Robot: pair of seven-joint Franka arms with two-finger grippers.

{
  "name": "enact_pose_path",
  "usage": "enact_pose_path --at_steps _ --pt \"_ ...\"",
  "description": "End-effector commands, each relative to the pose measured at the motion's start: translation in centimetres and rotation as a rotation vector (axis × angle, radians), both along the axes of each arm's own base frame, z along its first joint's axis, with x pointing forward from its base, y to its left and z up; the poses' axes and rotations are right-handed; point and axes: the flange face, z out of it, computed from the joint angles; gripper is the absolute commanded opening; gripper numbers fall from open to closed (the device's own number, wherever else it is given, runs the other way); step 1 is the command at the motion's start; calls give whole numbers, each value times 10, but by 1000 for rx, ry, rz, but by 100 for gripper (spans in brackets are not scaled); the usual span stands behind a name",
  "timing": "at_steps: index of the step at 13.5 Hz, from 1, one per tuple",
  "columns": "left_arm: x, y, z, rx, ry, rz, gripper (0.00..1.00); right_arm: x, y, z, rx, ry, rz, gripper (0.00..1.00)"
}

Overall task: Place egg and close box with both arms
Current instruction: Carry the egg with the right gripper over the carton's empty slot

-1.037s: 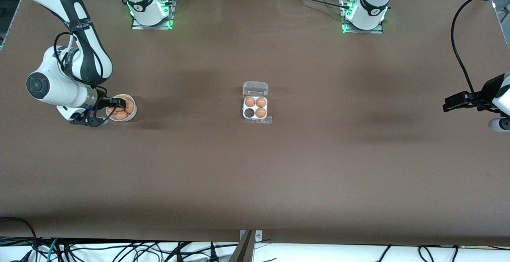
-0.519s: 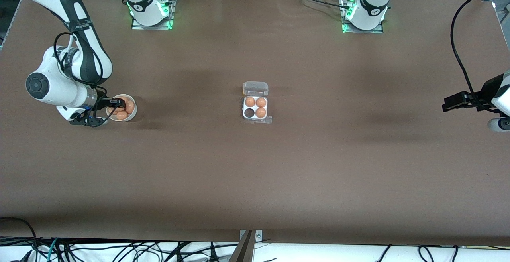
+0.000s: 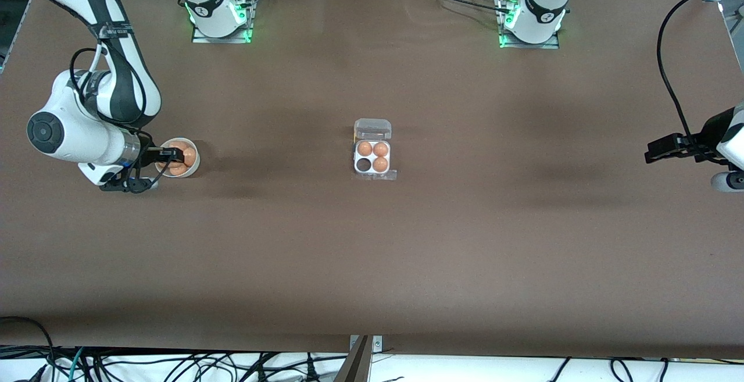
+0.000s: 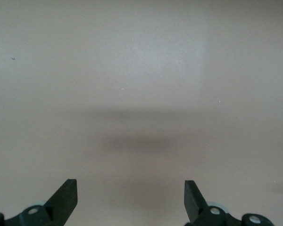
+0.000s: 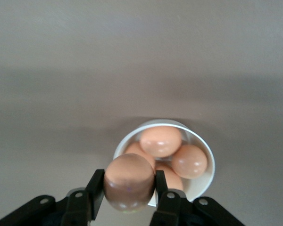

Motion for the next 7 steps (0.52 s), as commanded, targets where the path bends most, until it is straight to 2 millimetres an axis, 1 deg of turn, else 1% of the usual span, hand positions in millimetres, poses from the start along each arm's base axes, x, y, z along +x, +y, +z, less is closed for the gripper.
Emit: enact_pose_path --at_steps 1,3,4,7 --pt "0 -3 4 -12 2 -1 100 16 53 24 -10 9 -25 32" --pt "1 -5 4 -12 2 -4 100 22 100 40 -34 4 -76 32" --pt "1 -6 3 -12 3 -4 100 22 130 48 -44 -10 -95 32" --pt "1 -8 2 -11 5 -10 100 17 215 53 -76 -34 -168 32"
